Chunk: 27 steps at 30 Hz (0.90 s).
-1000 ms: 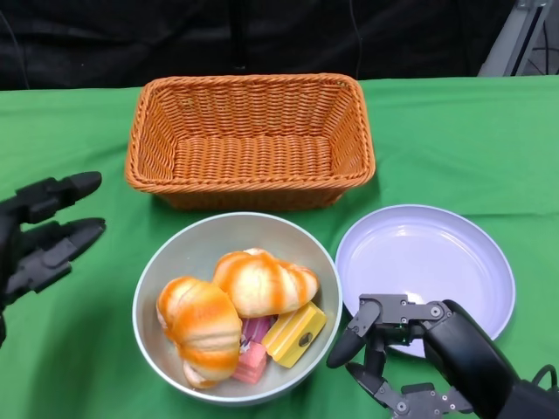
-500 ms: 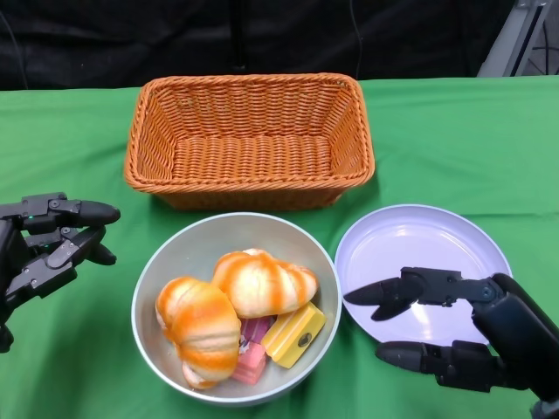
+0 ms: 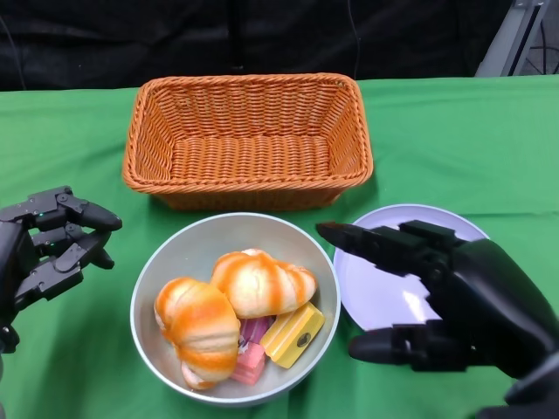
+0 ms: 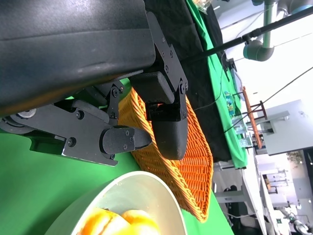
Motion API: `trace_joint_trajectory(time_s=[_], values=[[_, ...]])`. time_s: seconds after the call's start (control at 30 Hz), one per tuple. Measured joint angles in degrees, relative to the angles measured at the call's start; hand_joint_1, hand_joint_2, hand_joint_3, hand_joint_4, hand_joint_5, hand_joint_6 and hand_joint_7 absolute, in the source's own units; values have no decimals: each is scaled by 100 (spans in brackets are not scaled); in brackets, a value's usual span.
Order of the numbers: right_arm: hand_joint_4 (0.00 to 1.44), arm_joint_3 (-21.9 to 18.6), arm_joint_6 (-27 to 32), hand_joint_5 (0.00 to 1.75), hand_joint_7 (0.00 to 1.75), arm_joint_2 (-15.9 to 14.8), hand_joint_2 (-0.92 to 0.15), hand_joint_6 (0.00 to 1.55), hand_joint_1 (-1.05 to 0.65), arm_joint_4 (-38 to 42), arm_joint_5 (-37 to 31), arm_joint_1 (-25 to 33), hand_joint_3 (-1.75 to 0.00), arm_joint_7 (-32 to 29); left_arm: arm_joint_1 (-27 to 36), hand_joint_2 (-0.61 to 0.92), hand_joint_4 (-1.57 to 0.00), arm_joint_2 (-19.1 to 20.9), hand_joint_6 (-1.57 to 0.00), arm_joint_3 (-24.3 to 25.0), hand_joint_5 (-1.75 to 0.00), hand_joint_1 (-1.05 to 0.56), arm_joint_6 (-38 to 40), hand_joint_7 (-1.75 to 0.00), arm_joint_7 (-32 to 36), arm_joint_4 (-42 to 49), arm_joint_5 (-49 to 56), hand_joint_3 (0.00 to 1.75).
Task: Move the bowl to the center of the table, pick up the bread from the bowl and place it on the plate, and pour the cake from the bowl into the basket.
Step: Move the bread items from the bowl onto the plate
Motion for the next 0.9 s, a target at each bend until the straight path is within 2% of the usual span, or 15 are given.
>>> trace_joint_trajectory(time_s=[0.2,0.5,0.7,0.9], values=[[57,466,229,35,3,216,-92,47,-80,421,-592,-549,-5,-194,-18,92,-75,3,-84,-17,-144,-3,-210,-99,64,124,118,44],[68,933,189,26,2,398,-92,51,-81,1709,-933,-1231,-9,-756,-30,92,-76,2,-85,-13,-144,-5,-323,-99,197,174,167,44],[59,1179,189,17,1,538,-92,49,-79,2860,-1025,-1844,-9,-992,-53,92,-74,3,-81,6,-147,-4,-303,-105,249,177,142,44],[57,1417,246,13,0,582,-92,46,-80,3649,-1136,-2391,-12,-1176,-61,92,-73,4,-82,2,-148,-5,-307,-104,289,178,151,44]])
